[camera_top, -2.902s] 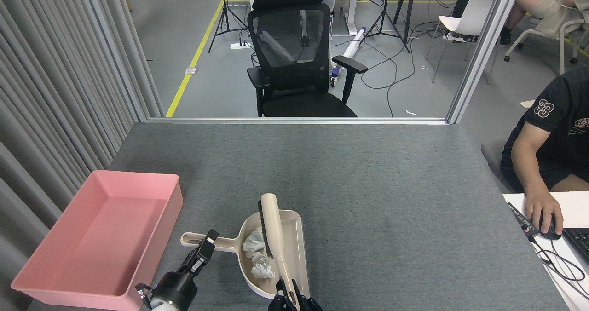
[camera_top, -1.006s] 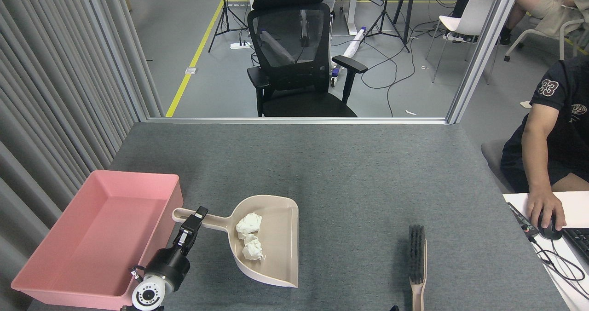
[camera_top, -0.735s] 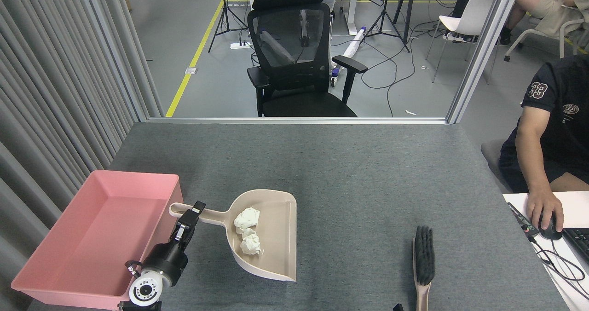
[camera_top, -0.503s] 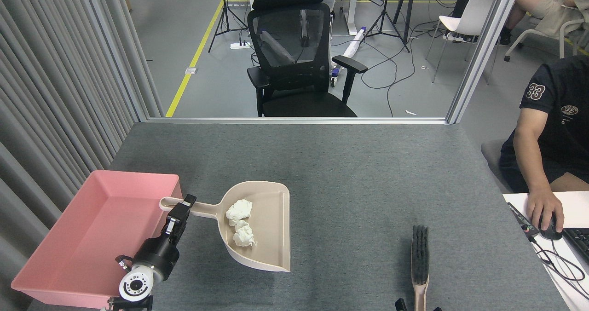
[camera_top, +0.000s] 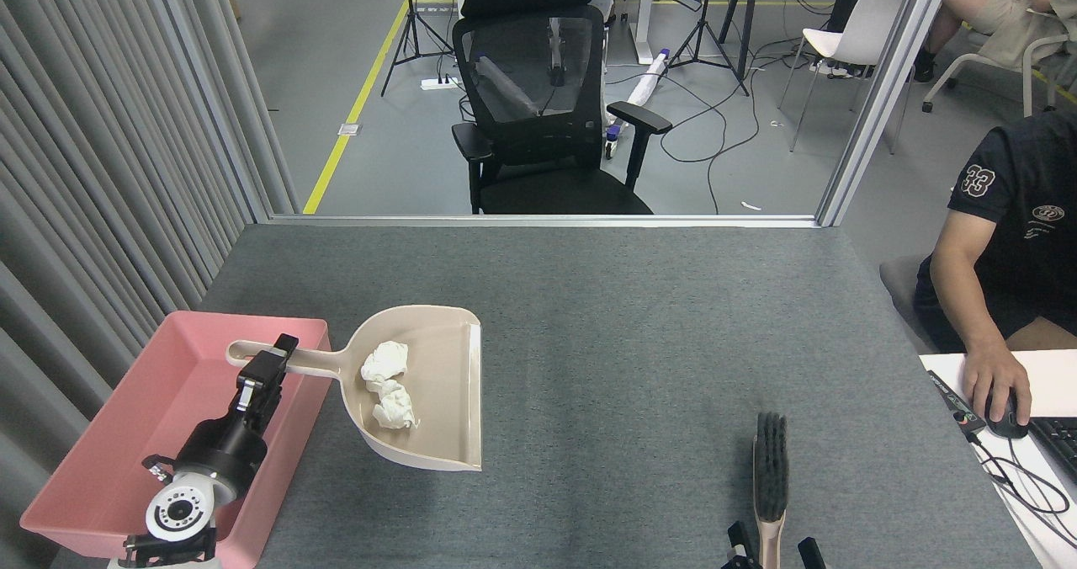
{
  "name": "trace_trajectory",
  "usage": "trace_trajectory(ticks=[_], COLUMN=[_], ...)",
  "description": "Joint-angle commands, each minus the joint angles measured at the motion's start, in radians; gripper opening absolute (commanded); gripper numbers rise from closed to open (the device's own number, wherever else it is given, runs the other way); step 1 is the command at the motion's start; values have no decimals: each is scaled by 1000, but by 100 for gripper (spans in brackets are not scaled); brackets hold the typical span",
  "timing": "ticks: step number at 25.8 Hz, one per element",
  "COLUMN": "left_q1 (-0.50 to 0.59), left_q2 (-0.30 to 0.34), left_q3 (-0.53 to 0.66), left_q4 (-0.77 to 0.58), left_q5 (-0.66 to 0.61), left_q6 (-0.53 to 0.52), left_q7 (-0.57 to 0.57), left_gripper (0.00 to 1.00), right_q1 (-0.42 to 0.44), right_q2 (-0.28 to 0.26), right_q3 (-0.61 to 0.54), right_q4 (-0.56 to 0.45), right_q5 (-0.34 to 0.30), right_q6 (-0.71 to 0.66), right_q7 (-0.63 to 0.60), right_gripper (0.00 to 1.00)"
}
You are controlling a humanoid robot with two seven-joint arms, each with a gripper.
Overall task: Sweep and dump garbage into bin
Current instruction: 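Lift the dustpan with the left gripper over the pink bin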
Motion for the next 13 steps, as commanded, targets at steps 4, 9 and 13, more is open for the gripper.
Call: trace_trajectory(ticks=[4,9,13], left_q1=[4,4,4], left_q2=[85,169,226], left_q3=[36,53,87], left_q4=[0,7,47], left_q5=[81,110,179], left_q6=[16,67,67], left_q7=[-16,-39,-40], left_gripper=[17,17,17], right_q1=[-3,-9,-29], right_q2=[-14,-10,-10], right_q3=[1,0,0], right_q4=[-36,-54,-62], right_q5=[65,249,261], right_q6=[59,125,153], right_q7=[2,0,2], right_gripper=[98,98,98])
